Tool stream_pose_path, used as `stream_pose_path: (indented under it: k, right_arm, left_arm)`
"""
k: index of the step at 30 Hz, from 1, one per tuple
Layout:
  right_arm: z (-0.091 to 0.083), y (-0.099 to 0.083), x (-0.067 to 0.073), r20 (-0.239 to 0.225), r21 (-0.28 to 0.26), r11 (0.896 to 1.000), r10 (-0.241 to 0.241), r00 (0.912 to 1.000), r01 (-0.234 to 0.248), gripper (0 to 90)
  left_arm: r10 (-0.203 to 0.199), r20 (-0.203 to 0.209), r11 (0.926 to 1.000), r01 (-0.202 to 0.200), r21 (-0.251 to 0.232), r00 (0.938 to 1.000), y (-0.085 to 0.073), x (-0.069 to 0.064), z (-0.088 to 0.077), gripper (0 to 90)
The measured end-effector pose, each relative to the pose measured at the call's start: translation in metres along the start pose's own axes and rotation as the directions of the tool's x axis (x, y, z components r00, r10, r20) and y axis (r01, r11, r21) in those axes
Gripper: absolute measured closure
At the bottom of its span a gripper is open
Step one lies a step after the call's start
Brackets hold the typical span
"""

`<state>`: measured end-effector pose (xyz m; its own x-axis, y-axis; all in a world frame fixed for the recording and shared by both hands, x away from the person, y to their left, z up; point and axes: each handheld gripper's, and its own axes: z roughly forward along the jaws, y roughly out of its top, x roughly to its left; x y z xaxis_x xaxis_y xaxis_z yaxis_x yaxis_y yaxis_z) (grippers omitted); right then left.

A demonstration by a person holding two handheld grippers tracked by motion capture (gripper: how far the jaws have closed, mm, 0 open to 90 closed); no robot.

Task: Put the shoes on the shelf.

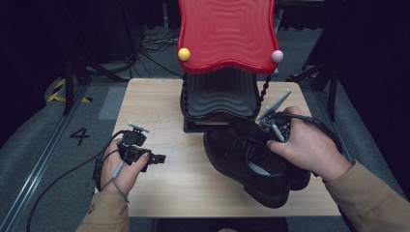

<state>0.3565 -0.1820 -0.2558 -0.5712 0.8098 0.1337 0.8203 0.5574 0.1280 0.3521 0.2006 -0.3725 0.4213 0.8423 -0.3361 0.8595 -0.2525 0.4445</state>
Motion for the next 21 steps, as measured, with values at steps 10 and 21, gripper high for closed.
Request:
stream_pose_path:
  k: [10, 21]
  right_arm:
    - [-0.036, -0.002, 0.003, -0.022, -0.027, 1.0, 0.003, 0.9997, -0.004, 81.4]
    - [-0.07, 0.005, -0.003, -0.015, -0.075, 0.997, 0.007, 0.9999, -0.008, 81.4]
  left_arm:
    - [-0.021, 0.004, 0.9998, 0.021, 0.0, 0.9998, -0.001, 0.006, 0.001, 35.2]
    - [-0.039, -0.002, 0.9992, 0.039, -0.004, 0.9993, -0.005, 0.022, 0.004, 34.7]
